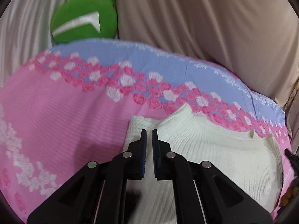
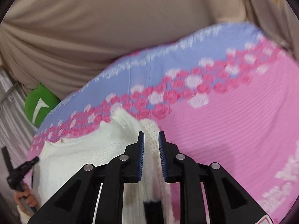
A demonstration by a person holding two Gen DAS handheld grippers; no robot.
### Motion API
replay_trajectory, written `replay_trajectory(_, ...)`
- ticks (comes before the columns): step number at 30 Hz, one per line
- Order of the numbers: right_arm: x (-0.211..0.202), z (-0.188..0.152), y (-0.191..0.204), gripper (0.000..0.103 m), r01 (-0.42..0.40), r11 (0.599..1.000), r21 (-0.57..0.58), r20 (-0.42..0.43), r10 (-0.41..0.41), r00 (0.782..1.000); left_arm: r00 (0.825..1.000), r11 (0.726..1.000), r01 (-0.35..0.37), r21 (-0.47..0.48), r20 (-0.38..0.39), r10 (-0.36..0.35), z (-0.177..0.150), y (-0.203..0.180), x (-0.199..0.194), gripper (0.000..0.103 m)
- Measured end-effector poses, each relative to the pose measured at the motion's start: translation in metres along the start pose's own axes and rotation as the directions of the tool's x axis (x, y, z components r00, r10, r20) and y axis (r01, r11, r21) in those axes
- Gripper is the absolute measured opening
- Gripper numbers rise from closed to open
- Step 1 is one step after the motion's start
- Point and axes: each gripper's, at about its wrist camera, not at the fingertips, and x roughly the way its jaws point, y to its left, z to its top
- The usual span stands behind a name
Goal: Fold small clothes
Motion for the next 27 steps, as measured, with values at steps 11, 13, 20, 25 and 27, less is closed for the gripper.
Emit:
replay_trajectory(11,0.0,-0.145,0.173,0.015,-0.425,0.834,-0.351,-0.387,0.285,0.877,0.971,0.949,0.195,0.247,-0.183,-0.152,-0.085,-0.097,-0.023,0.008)
replay_trajectory(13,0.0,-0.15,0.153,0.005,-0.38,0.856,-0.351,-0.386,0.237,0.892,0.967,0.956,0.2,0.212,-0.199,-0.158,-0.093,-0.075,-0.022,0.008)
replay_trajectory(20,-0.044,-0.12,-0.003,0.0,-0.087,0.987,-0.136,-0.29,0.044,0.956,0.968,0.986,0.134,0.1,-0.227,-0.109,-0.109,0.025,-0.048,0.001)
replay_trajectory(25,-0.061,-0.103,-0.029,0.006,0.004,0.996,-0.092,-0.234,-0.026,0.972,0.974,0.994,0.084,0.072,-0.216,-0.067,-0.108,0.031,-0.066,0.0)
replay_trajectory(27,-0.063,-0.079,-0.019,0.017,-0.004,0.995,-0.1,-0.158,-0.012,0.987,0.983,0.99,0.104,0.095,-0.164,-0.088,-0.087,0.019,-0.07,0.001)
